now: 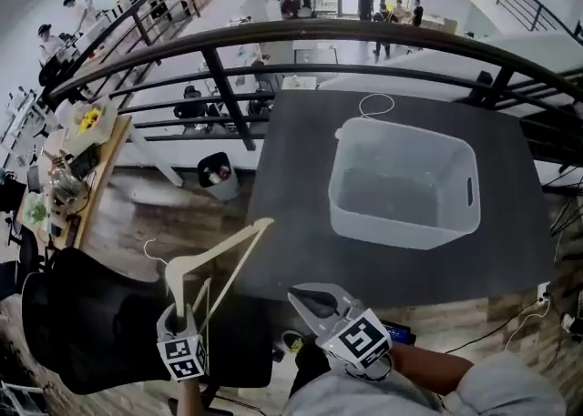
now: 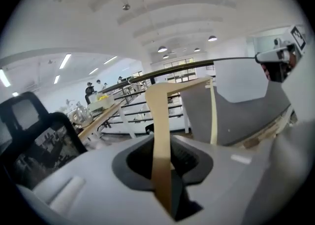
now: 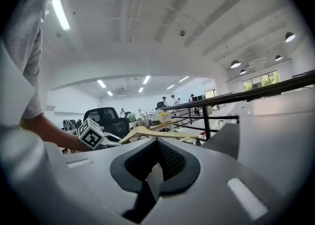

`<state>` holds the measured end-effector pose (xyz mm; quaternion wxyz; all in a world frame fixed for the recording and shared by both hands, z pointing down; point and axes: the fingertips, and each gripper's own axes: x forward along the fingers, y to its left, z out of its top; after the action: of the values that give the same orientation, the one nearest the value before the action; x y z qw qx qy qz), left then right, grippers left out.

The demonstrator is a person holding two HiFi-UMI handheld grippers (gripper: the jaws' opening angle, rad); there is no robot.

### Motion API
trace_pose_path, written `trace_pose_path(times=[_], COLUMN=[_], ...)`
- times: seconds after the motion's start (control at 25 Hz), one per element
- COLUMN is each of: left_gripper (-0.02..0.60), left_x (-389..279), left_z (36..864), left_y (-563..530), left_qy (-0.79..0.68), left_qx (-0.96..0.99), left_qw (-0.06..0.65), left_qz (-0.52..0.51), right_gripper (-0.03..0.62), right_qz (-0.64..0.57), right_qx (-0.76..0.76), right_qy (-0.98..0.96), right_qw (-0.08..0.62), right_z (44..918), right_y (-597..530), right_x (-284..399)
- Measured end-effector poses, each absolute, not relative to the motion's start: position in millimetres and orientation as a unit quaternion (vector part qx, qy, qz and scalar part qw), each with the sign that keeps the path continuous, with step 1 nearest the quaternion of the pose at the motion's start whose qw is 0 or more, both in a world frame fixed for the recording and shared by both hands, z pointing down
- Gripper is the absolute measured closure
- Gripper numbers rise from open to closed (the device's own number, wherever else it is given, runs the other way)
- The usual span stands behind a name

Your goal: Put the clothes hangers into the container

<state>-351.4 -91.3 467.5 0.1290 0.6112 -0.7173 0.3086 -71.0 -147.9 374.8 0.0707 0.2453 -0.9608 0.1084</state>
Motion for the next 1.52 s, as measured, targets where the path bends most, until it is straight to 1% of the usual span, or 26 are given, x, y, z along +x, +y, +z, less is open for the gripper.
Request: trace_pose_path(times=[0.24,0.36,0.64,0.92,1.0,1.2,1.52], left_gripper=[0.499,0.492,0.491,0.492,0.492,0.492,0.499], left_x=[-242.4,-211.0,-135.6,-16.4,10.8,53.1,151.1], left_z=[403.3,372.0,300.6,266.5,264.0,290.3,352.9], left_y=[-193.6,-224.8,-264.4,-291.1,-297.0,-323.2,-367.1], left_qy=[-0.669,-0.670,-0.646,-0.556,-0.528,-0.461,-0.327], left_qx=[0.679,0.685,0.715,0.785,0.799,0.800,0.820], left_qw=[0.055,0.039,-0.042,-0.098,-0.108,-0.136,-0.116], left_qz=[0.297,0.283,0.264,0.254,0.265,0.360,0.454], right_gripper=[0.594,0.594,0.594,0.594,0.594,0.594,0.594], right_qz=[0.106,0.104,0.097,0.099,0.100,0.101,0.100], right_qx=[0.344,0.385,0.450,0.480,0.486,0.497,0.513], right_qy=[-0.932,-0.917,-0.888,-0.871,-0.868,-0.862,-0.852], right_qw=[0.042,0.030,-0.002,-0.017,-0.020,-0.024,-0.020], right_z=[351.6,343.3,333.2,335.6,336.0,334.2,336.9], right_y=[-181.0,-185.3,-184.0,-178.9,-178.4,-175.5,-166.5], right_x=[48.5,98.7,195.5,245.5,255.9,273.7,292.9])
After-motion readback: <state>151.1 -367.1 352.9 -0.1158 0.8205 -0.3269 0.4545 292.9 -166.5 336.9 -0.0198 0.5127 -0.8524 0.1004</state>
